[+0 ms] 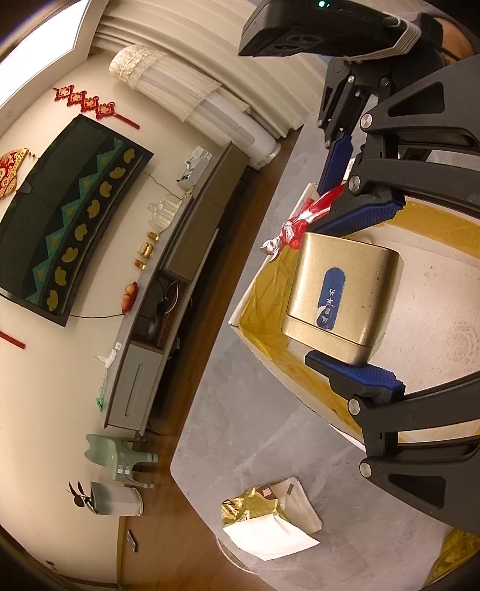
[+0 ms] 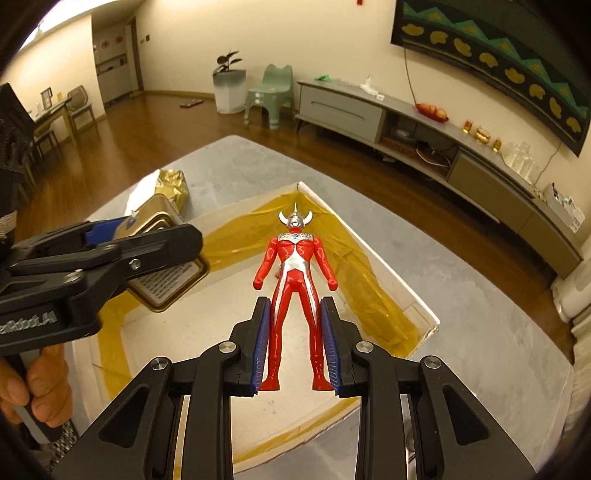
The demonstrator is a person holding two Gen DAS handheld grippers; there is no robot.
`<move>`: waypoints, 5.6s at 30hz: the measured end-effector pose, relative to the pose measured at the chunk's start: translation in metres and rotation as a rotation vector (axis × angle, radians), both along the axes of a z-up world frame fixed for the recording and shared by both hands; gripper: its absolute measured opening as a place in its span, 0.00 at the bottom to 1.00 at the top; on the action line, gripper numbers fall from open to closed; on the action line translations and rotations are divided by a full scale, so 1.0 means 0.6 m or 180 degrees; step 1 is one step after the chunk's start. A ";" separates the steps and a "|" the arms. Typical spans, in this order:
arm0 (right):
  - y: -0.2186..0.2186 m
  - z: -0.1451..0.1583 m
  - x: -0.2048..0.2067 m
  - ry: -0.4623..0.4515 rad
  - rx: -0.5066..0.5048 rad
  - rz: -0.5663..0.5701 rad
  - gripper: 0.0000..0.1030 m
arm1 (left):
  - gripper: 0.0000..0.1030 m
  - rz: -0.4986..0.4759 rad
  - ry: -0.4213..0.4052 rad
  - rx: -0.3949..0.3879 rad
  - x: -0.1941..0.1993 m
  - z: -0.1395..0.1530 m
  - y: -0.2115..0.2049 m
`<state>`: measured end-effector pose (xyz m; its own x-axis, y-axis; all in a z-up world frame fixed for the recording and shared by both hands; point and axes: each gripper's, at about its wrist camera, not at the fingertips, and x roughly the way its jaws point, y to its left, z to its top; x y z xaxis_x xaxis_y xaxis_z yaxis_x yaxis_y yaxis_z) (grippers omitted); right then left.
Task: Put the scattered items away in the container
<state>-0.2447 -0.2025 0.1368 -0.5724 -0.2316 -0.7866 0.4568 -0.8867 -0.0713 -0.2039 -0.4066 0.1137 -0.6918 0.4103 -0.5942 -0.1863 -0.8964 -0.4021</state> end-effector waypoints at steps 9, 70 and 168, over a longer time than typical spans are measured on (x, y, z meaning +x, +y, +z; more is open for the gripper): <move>-0.011 -0.035 -0.040 0.0117 0.0407 0.0026 0.37 | 0.63 0.0069 -0.0061 -0.0011 -0.020 -0.011 0.005; 0.321 0.012 0.312 0.0429 -0.1710 -0.0094 0.40 | 0.66 -0.0504 0.0481 -0.1148 0.122 0.049 0.217; 0.338 -0.220 0.214 -0.0454 -0.0961 -0.0764 0.36 | 0.66 -0.1084 0.0318 -0.0845 0.136 -0.030 0.316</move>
<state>-0.1161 0.0002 0.0046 -0.5285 -0.3375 -0.7790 0.2211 -0.9406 0.2576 -0.1224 -0.2167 0.0955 -0.6031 0.4669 -0.6468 -0.5151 -0.8470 -0.1311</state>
